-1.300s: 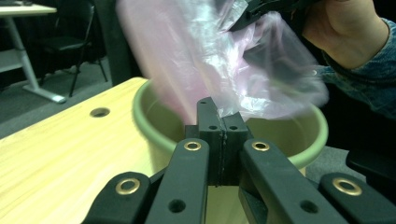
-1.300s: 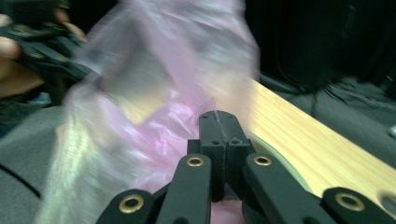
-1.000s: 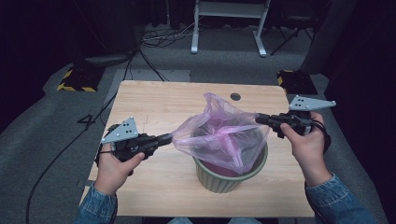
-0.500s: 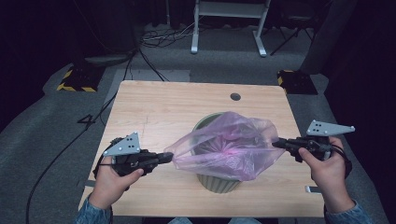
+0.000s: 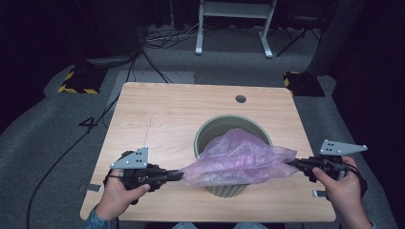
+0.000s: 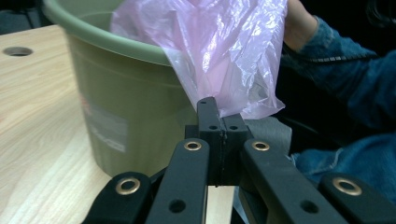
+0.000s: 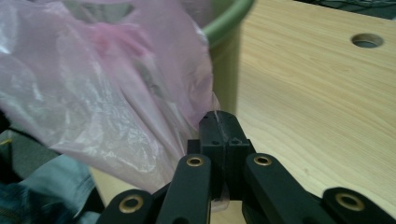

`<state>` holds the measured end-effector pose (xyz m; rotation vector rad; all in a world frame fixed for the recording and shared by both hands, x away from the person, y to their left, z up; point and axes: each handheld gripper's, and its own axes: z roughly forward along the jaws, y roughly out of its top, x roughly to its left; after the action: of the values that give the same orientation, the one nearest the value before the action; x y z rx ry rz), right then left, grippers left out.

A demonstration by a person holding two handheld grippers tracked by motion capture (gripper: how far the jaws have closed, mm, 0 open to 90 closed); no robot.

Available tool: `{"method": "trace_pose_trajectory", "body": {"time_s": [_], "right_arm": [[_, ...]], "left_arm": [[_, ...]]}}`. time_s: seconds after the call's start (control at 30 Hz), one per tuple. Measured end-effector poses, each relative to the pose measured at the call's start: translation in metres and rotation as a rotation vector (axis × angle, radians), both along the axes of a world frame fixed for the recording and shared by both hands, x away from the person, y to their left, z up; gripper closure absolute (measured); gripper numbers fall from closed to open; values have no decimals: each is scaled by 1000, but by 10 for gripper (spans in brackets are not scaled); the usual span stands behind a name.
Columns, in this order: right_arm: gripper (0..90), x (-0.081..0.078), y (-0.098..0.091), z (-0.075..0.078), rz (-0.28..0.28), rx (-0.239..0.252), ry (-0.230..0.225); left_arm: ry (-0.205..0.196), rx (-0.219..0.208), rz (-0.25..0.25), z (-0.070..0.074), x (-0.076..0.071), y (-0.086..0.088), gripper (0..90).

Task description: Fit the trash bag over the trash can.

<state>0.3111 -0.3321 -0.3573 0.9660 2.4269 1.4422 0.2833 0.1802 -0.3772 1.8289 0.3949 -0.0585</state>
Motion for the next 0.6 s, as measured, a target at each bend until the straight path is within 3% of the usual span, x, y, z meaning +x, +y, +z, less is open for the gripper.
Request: {"method": "trace_pose_trajectory", "body": {"time_s": [0.07, 0.1, 0.2, 0.33, 0.47, 0.6], "right_arm": [[900, -11, 3, 5, 47, 11, -20], [900, -14, 5, 6, 61, 11, -26], [900, -23, 10, 8, 85, -29, -45], [900, -10, 10, -8, 69, -54, 9], [900, 0, 6, -28, 40, -66, 49], [900, 6, 6, -32, 22, -71, 39]], "left_arm": [[-12, 12, -23, -1, -5, -3, 900], [-25, 39, -24, -1, -6, -4, 900], [-29, 98, 4, -6, -5, -6, 900], [-5, 121, 35, -16, 5, -3, 900], [12, 114, 52, -22, 9, 1, 900], [-5, 109, 110, -21, 18, 5, 900]]}}
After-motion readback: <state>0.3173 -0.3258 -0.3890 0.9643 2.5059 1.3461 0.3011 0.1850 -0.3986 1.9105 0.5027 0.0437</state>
